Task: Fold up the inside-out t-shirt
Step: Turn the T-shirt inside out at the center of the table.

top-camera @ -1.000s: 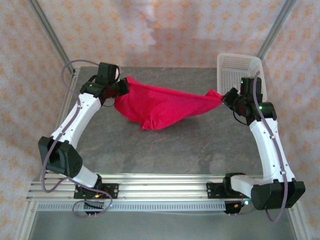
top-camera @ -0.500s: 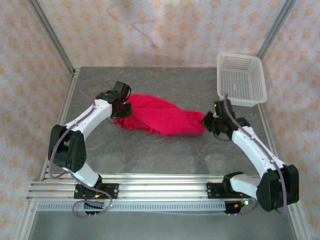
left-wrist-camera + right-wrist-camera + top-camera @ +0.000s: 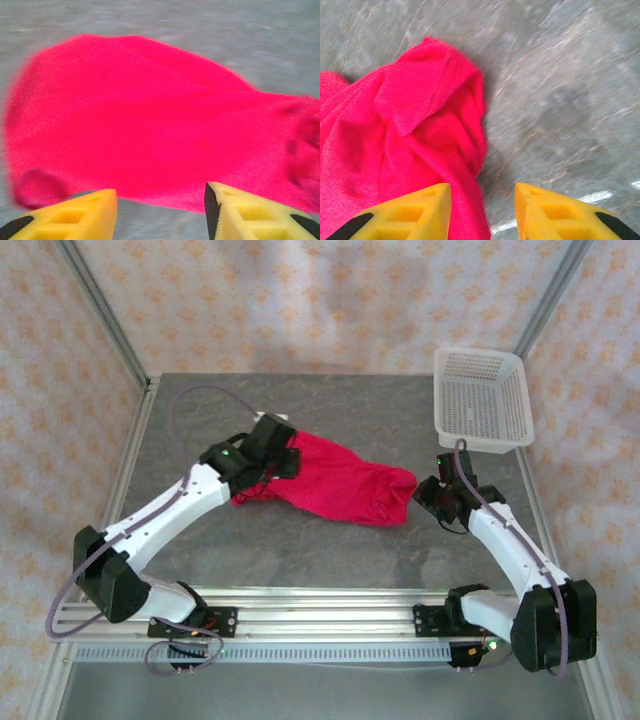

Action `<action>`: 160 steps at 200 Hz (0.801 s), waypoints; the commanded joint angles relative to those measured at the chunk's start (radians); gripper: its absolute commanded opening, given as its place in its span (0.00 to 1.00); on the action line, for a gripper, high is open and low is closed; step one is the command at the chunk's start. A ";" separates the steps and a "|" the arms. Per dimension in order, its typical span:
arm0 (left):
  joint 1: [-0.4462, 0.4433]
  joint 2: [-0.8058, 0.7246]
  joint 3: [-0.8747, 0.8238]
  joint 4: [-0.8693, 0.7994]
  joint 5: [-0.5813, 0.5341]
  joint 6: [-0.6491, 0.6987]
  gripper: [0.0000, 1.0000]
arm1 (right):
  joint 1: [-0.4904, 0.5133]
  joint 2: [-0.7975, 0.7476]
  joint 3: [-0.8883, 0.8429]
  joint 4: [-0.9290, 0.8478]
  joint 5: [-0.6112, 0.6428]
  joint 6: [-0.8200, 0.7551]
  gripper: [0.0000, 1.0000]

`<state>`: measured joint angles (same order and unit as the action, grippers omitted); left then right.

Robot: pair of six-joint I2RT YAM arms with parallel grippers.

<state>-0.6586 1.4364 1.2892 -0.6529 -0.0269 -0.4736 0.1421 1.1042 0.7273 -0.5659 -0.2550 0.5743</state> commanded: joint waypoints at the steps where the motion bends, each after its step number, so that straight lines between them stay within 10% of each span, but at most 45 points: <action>1: -0.107 0.138 0.031 0.149 0.170 -0.099 0.55 | -0.084 0.006 0.003 -0.022 -0.015 -0.011 0.36; 65: -0.274 0.545 0.285 0.177 0.263 -0.176 0.46 | -0.127 0.029 0.000 0.020 -0.119 0.006 0.37; 160: -0.304 0.632 0.340 0.151 0.260 -0.211 0.33 | -0.127 0.036 -0.009 0.032 -0.162 -0.004 0.37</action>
<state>-0.9558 2.0384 1.5917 -0.4911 0.2329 -0.6662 0.0185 1.1374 0.7258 -0.5468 -0.4004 0.5751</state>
